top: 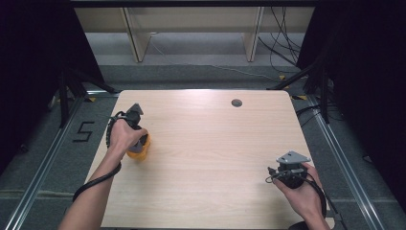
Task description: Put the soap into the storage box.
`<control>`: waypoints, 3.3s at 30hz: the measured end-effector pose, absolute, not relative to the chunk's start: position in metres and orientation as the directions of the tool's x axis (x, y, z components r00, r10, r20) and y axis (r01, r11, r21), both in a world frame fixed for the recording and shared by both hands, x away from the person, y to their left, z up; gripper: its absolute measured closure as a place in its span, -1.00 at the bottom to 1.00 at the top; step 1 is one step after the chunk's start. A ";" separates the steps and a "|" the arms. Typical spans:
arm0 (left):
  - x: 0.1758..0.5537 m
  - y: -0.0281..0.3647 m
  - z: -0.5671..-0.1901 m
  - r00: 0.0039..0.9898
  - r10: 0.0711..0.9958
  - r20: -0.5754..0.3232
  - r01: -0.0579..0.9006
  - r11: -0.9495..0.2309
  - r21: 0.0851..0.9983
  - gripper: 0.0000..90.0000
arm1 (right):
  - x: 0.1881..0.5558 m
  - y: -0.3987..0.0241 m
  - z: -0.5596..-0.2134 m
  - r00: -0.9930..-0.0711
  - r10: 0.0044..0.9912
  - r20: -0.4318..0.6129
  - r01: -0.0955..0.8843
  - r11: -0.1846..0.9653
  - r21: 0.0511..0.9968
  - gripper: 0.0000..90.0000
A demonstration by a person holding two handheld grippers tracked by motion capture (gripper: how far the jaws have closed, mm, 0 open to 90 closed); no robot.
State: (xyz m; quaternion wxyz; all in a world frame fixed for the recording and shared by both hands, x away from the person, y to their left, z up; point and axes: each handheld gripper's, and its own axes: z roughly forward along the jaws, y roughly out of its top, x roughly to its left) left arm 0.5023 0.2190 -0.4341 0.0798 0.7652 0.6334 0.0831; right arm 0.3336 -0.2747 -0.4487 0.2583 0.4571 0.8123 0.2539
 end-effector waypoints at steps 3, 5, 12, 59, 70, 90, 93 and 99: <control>0.503 0.220 -0.434 0.203 0.979 0.031 0.956 -0.205 0.207 0.09 | 0.334 -0.275 -0.449 -0.449 0.873 -0.189 0.610 0.454 0.649 0.15; 0.503 0.217 -0.437 0.163 0.986 0.021 0.956 -0.163 0.244 0.09 | 0.334 -0.275 -0.449 -0.452 0.871 -0.192 0.606 0.458 0.650 0.15; 0.502 0.214 -0.443 0.144 0.990 0.013 0.958 -0.142 0.250 0.09 | 0.334 -0.275 -0.449 -0.450 0.873 -0.189 0.609 0.455 0.649 0.15; 0.468 0.222 -0.410 0.275 0.960 0.053 0.857 -0.270 0.439 -0.37 | 0.333 -0.274 -0.449 -0.447 0.876 -0.183 0.615 0.449 0.649 0.14; 0.435 0.230 -0.405 0.285 0.958 0.041 0.781 -0.257 0.569 -0.40 | 0.333 -0.274 -0.449 -0.450 0.873 -0.190 0.609 0.455 0.649 0.14; 0.376 0.245 -0.428 0.325 0.943 0.075 0.680 -0.288 0.674 -0.41 | 0.335 -0.276 -0.449 -0.477 0.859 -0.187 0.594 0.472 0.651 0.14; 0.370 0.246 -0.434 0.326 0.943 0.073 0.670 -0.285 0.686 -0.41 | 0.335 -0.275 -0.449 -0.476 0.859 -0.187 0.595 0.472 0.651 0.14; 0.357 0.249 -0.447 0.328 0.941 0.086 0.647 -0.290 0.705 -0.40 | 0.335 -0.276 -0.449 -0.474 0.861 -0.187 0.595 0.470 0.652 0.14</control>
